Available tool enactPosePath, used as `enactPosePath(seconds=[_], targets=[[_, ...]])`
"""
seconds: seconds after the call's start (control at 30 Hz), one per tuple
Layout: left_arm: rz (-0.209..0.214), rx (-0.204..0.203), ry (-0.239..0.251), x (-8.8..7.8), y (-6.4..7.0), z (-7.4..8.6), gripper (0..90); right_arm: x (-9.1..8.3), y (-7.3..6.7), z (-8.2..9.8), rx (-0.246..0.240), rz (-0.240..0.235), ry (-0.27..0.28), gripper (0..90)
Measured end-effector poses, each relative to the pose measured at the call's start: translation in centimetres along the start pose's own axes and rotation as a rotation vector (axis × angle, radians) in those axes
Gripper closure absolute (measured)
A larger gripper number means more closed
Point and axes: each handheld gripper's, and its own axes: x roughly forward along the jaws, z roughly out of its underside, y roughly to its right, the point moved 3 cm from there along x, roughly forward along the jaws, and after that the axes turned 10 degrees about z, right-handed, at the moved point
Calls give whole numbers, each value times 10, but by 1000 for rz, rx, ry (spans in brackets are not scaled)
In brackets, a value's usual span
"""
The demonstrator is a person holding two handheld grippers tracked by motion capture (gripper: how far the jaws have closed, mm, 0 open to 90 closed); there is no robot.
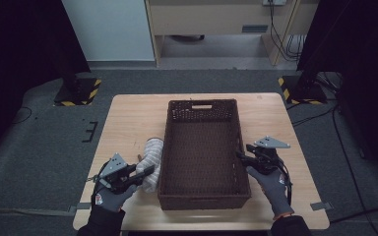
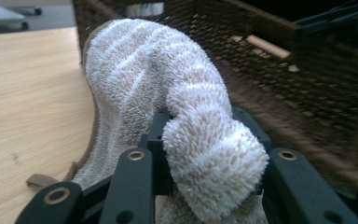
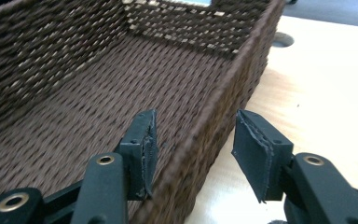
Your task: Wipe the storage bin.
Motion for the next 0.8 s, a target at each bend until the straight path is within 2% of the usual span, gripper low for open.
enactPosePath(seconds=[0.13,0.17,0.2,0.23,0.3,0.4,0.5,0.6,0.73,0.8], targets=[[8,7,4,3,4,-1,637,-4,-5,4,-22,-24,-15,569],[13,2,11,4,4,-2,638,-2,-8,5,-32,-19,-34,583],[17,0,16,5,3,-3,640,1,-11,7,-66,8,-57,588],[18,3,16,6,2,-4,642,4,-14,8,-78,28,-51,604],[23,1,21,11,-1,-7,643,5,-14,5,-68,40,-57,628],[7,7,19,19,-8,-11,643,9,-11,3,-16,63,-48,653],[2,11,7,22,-13,-6,644,13,-10,2,-3,91,-40,664],[-8,18,-40,22,-14,5,645,13,-9,2,0,93,-37,665],[-16,8,-167,31,-12,29,644,12,-9,2,-6,96,-42,666],[-17,5,-187,34,-12,33,643,12,-10,1,-7,98,-44,666]])
